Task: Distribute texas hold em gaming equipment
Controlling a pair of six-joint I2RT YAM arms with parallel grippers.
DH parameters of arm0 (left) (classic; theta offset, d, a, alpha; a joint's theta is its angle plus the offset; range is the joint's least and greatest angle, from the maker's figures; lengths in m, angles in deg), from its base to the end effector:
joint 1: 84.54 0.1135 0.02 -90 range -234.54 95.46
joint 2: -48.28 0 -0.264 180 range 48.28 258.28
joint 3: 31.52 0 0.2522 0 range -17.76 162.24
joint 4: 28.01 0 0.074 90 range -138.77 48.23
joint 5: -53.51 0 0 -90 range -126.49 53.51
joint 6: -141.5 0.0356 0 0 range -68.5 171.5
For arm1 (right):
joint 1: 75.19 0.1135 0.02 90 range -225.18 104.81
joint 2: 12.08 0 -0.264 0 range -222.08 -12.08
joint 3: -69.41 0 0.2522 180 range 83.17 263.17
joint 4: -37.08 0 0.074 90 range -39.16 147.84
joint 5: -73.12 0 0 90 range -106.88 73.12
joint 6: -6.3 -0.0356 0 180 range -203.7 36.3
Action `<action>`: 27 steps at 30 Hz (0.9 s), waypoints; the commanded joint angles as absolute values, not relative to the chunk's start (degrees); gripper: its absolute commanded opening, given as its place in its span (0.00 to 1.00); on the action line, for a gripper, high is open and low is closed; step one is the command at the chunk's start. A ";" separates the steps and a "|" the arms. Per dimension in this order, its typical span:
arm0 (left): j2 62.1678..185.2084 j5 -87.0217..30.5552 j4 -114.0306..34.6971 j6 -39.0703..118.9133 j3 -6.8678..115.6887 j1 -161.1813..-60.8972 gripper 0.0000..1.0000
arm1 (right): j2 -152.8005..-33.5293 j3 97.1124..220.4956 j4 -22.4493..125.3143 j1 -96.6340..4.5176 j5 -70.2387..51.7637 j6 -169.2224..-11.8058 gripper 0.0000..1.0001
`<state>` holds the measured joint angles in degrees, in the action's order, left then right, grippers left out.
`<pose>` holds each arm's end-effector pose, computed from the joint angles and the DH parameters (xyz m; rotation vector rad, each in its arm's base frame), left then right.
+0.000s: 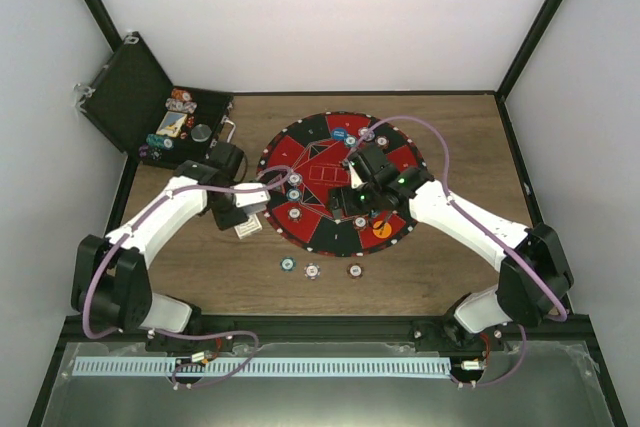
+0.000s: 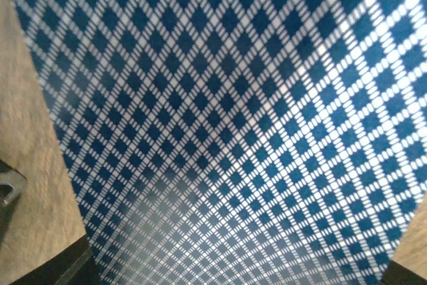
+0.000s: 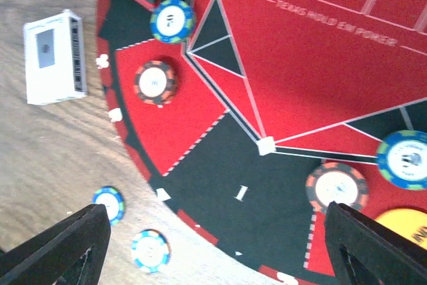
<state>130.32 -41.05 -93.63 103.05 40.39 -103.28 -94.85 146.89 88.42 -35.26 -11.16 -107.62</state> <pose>0.2459 -0.0804 0.2245 1.6677 2.3942 0.2144 0.2263 0.1940 0.2608 -0.4081 2.6173 0.5321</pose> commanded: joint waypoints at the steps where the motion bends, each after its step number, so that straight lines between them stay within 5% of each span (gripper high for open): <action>1: 127.56 -37.96 -99.22 100.29 44.22 -109.08 0.04 | -93.33 149.05 83.28 -35.59 -0.66 -109.84 0.90; 9: 127.16 -36.18 -102.88 95.97 50.44 -117.82 0.04 | -93.89 144.03 66.41 -35.58 23.09 -117.46 0.93; 27: 125.04 -35.40 -103.12 97.64 50.09 -121.66 0.04 | -98.37 138.74 50.15 -35.63 34.68 -128.27 0.85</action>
